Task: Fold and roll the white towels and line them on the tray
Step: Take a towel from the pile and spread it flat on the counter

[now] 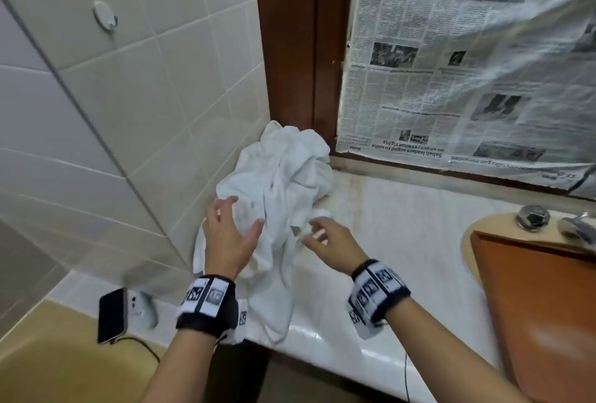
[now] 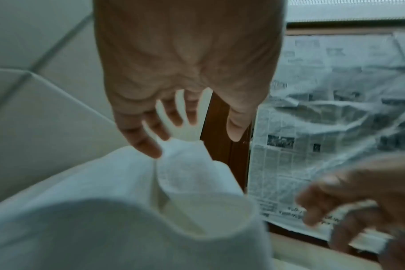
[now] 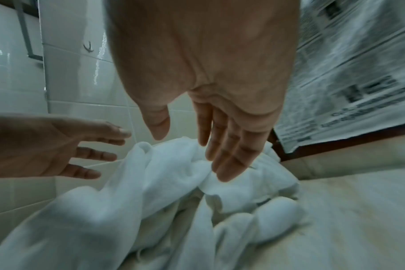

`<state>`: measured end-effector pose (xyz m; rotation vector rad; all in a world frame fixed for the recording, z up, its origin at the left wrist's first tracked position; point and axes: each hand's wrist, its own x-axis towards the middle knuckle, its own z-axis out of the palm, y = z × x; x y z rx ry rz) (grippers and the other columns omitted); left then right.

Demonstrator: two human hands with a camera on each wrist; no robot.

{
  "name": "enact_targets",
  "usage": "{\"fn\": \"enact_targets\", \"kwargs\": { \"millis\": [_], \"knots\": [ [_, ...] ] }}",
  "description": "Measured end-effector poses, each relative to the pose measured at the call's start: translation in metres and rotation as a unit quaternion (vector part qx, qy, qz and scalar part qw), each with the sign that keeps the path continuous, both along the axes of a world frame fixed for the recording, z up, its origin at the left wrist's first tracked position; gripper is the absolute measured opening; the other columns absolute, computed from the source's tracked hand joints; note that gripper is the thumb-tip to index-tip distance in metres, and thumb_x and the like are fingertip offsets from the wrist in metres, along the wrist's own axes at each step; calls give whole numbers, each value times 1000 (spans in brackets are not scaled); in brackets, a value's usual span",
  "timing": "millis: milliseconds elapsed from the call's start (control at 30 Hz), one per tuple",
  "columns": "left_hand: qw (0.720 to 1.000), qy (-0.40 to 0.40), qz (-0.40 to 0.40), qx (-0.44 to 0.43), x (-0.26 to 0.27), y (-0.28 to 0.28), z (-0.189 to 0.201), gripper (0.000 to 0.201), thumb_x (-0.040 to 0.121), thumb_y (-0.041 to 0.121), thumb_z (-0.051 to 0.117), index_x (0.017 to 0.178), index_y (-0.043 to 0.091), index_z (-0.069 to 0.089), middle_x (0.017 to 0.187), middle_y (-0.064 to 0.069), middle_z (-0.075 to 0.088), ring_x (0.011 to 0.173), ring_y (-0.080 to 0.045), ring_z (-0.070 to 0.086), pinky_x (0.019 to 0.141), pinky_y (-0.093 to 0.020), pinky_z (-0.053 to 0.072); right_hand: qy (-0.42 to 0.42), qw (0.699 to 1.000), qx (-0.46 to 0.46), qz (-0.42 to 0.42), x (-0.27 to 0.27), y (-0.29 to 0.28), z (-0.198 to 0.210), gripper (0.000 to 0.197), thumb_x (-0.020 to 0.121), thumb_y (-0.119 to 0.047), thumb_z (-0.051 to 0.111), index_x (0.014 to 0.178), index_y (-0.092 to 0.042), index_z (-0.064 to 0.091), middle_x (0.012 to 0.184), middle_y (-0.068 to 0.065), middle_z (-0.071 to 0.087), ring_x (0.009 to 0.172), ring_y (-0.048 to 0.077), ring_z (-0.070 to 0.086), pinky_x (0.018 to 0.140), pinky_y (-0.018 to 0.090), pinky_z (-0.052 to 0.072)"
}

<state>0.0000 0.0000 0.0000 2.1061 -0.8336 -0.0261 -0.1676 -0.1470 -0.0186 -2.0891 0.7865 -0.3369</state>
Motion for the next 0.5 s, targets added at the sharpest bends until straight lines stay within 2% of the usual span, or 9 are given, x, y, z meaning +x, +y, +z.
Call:
{"fn": "enact_targets", "kwargs": {
  "millis": [67, 133, 233, 300, 367, 433, 500],
  "knots": [
    [999, 14, 42, 7, 5, -11, -1, 75, 80, 33, 79, 142, 16, 41, 138, -10, 33, 122, -31, 43, 98, -36, 39, 3, 1000, 1, 2, 24, -11, 5, 61, 90, -46, 65, 139, -15, 48, 126, 1, 55, 104, 16, 58, 88, 26, 47],
    [996, 59, 61, 21, 9, -20, -2, 86, 78, 27, 82, 147, 11, 33, 141, -15, 30, 126, -35, 41, 102, -33, 36, 11, 1000, 9, 14, 49, -18, 10, 69, 88, -51, 65, 144, -15, 42, 132, 3, 52, 114, 19, 55, 96, 35, 48],
    [990, 113, 88, 16, 10, -28, -4, 87, 79, 24, 81, 148, 8, 30, 145, -19, 39, 130, -33, 40, 102, -32, 34, 22, 999, 19, 24, 75, -25, 3, 68, 87, -51, 66, 140, -13, 45, 132, 5, 55, 116, 23, 55, 100, 38, 46],
    [985, 143, 97, -7, 10, -29, -2, 79, 81, 27, 80, 145, 11, 36, 139, -18, 51, 127, -33, 48, 98, -33, 39, 18, 999, 21, 25, 86, -28, -4, 59, 86, -48, 67, 130, -12, 52, 123, 5, 60, 111, 23, 57, 97, 38, 47],
    [984, 153, 92, -24, 12, -25, -3, 66, 81, 29, 79, 137, 16, 46, 131, -12, 58, 124, -28, 53, 97, -34, 42, 15, 999, 18, 23, 93, -30, -9, 45, 86, -44, 68, 116, -11, 57, 111, 6, 64, 101, 24, 59, 92, 40, 49],
    [987, 140, 75, -29, 11, -19, -1, 45, 82, 29, 78, 122, 22, 58, 119, -2, 63, 117, -22, 56, 91, -32, 44, 19, 999, 6, 31, 95, -34, -13, 32, 88, -36, 66, 100, -8, 59, 97, 8, 65, 90, 28, 61, 84, 41, 51],
    [988, 132, 61, -46, 11, -13, 5, 25, 84, 28, 77, 105, 27, 62, 107, 4, 66, 104, -18, 60, 79, -29, 46, 10, 999, 0, 31, 91, -38, -10, 27, 89, -31, 64, 91, -5, 58, 89, 11, 65, 85, 31, 60, 79, 40, 51]
  ]
}}
